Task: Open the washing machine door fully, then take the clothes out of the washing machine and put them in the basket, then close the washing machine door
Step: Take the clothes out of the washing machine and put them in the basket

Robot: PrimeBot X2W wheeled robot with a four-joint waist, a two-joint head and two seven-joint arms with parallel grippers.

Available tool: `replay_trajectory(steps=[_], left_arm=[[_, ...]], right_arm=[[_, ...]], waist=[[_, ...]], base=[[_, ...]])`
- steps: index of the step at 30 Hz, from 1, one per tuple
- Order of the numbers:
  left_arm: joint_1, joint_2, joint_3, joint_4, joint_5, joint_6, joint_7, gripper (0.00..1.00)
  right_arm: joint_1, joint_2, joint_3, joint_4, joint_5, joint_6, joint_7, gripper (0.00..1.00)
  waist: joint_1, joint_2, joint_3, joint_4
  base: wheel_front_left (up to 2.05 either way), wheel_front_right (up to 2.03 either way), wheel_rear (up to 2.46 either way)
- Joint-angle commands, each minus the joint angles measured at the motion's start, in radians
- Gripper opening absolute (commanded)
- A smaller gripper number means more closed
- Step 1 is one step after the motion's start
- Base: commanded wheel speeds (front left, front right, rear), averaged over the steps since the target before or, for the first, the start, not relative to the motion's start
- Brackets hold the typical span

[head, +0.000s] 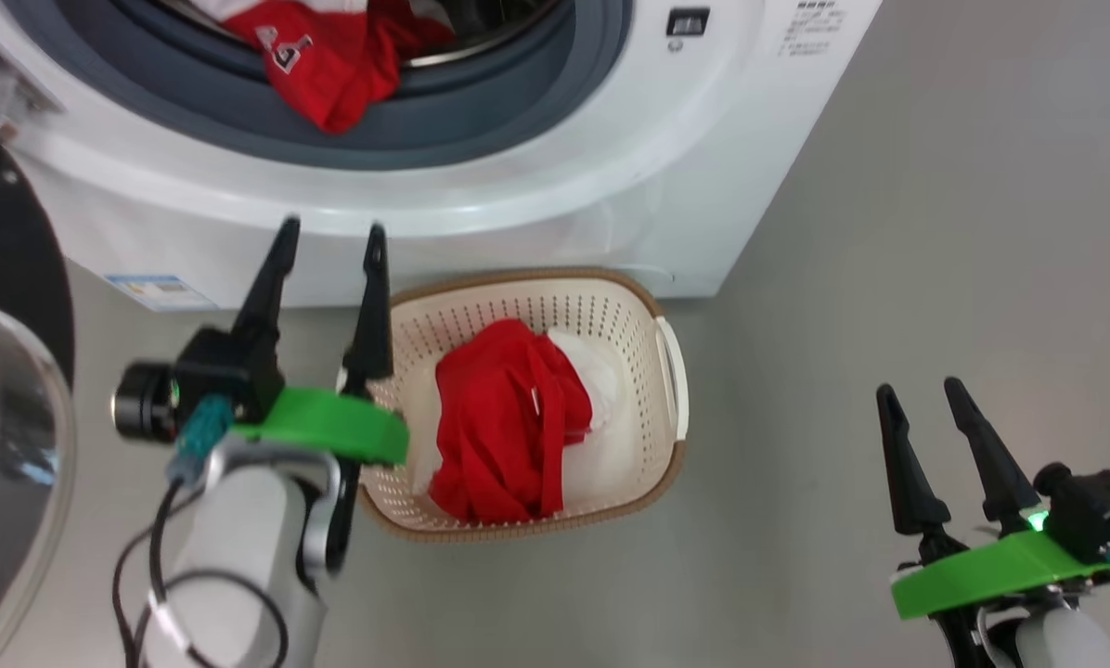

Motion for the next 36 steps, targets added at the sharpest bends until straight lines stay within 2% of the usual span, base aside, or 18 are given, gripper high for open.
replay_trajectory(steps=[1, 9, 16, 24, 31, 36], left_arm=[[-0.067, 0.014, 0.019, 0.007, 0.015, 0.014, -0.005, 1.0], [-0.314, 0.014, 0.029, 0.151, 0.056, 0.021, -0.005, 1.0], [-0.474, 0.014, 0.037, 0.282, 0.077, 0.041, -0.005, 1.0], [-0.654, 0.038, 0.074, 0.41, 0.104, 0.091, -0.005, 1.0], [-0.765, 0.095, 0.08, 0.509, 0.15, 0.161, -0.005, 1.0], [-0.822, 0.125, 0.081, 0.599, 0.164, 0.193, -0.005, 1.0]], right_arm=[[-0.032, -0.012, 0.033, -0.025, 0.002, 0.007, -0.006, 1.0], [-0.108, -0.013, 0.068, -0.025, 0.017, 0.007, -0.006, 1.0], [-0.15, -0.02, 0.093, -0.023, 0.027, 0.007, -0.006, 1.0], [-0.206, -0.017, 0.119, -0.019, 0.04, 0.007, -0.006, 1.0], [-0.232, -0.01, 0.14, -0.01, 0.051, 0.007, -0.006, 1.0], [-0.241, -0.002, 0.15, -0.008, 0.055, 0.007, -0.006, 1.0]], waist=[[0.0, 0.0, 0.097, -0.022], [0.0, 0.0, 0.221, -0.05], [0.0, 0.0, 0.286, -0.057], [0.0, 0.0, 0.349, -0.085], [0.0, 0.0, 0.381, -0.118], [0.0, 0.0, 0.392, -0.139]], base=[[0.0, 0.0, 0.0], [0.0, 0.0, 0.0], [0.0, 0.0, 0.0], [0.0, 0.0, 0.0], [0.0, 0.0, 0.0], [0.0, 0.0, 0.0]])
